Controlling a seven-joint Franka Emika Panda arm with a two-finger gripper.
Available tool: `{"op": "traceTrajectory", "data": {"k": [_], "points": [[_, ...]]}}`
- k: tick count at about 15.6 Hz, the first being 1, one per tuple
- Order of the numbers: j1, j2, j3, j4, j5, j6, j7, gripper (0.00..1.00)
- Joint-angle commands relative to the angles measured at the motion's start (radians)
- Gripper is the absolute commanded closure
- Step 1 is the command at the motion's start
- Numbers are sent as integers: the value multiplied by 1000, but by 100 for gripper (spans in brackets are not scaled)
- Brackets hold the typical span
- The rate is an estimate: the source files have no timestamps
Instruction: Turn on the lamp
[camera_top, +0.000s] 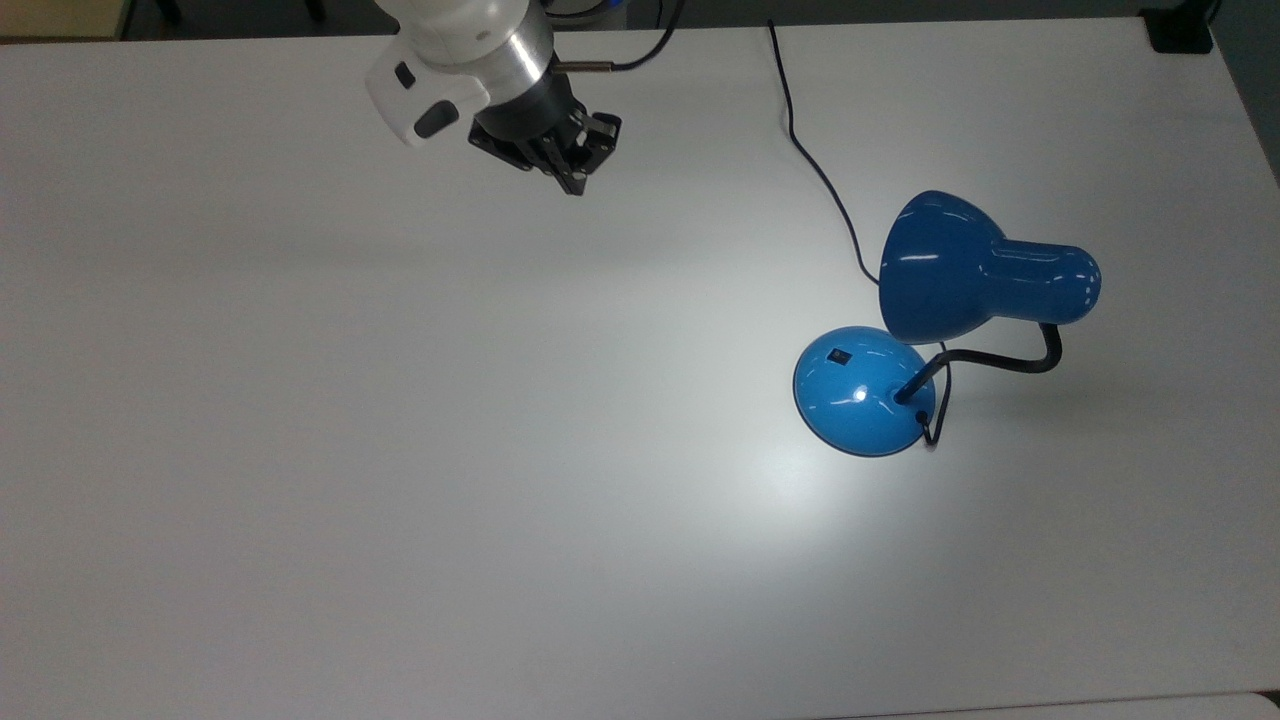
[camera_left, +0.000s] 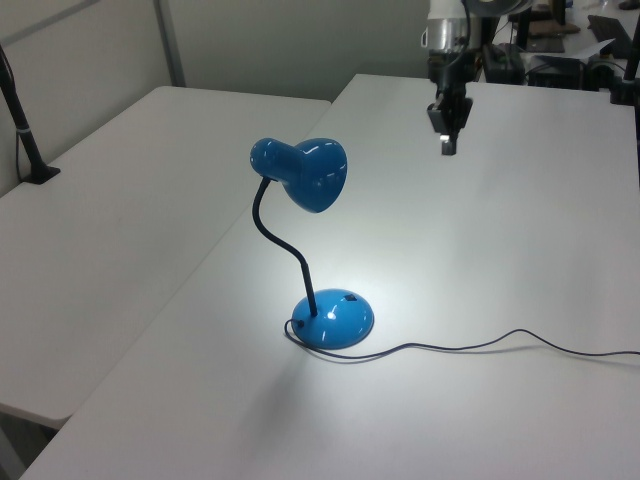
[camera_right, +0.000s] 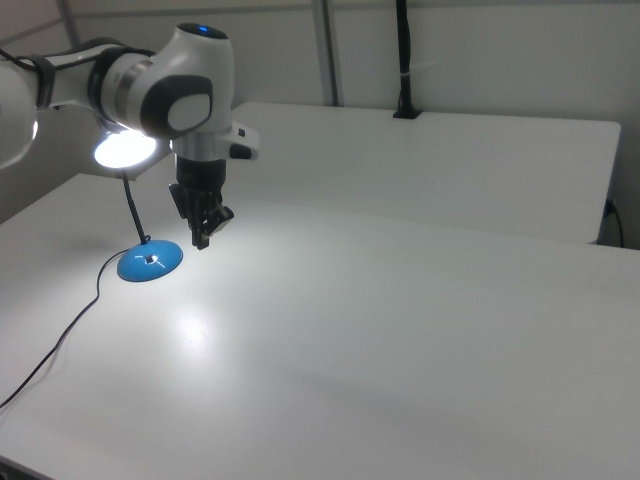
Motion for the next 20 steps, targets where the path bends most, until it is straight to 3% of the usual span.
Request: {"op": "traceTrajectory", "data": {"k": [1,2,3,5,7,20], "points": [[6,-62,-1,-39,-165,-32,-16,27],[0,-67,-2,-38,-177,-29,-16,6],[0,-71,-2,-36,-201,-29,-19,0],[3,-82,2,-18,-267,-32,-35,0],[1,-82,2,-6,-287,-24,-81,0],[-3,-82,-7,8,-272,-1,-69,0]]}}
